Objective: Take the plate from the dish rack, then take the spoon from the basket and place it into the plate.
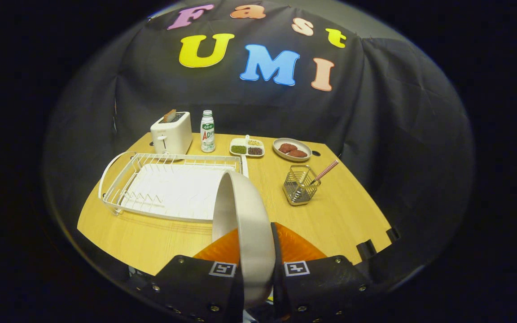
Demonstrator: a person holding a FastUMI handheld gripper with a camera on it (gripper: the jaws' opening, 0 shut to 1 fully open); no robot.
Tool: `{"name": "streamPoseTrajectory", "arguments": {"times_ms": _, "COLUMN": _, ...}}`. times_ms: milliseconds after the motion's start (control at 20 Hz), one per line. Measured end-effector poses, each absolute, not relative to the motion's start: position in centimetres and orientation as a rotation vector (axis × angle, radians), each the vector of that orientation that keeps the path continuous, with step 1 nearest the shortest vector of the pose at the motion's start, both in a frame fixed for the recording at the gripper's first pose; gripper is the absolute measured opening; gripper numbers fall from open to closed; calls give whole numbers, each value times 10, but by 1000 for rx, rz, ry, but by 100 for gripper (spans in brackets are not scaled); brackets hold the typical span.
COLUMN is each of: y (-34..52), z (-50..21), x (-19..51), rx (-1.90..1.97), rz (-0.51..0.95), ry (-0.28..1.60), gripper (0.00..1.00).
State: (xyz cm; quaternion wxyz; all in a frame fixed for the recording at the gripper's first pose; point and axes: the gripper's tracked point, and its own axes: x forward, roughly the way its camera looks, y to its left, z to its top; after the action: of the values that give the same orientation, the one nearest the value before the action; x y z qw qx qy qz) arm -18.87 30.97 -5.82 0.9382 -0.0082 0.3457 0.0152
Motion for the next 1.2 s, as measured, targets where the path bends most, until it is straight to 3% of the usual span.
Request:
{"name": "streamPoseTrajectory", "arguments": {"times_ms": 550, "y": 351, "z": -130, "x": -219, "rx": 298, "rz": 206, "ry": 821, "gripper": 24}}
{"name": "streamPoseTrajectory", "arguments": {"times_ms": 1200, "y": 361, "z": -176, "x": -205, "rx": 561, "rz": 232, "ry": 842, "gripper": 26}}
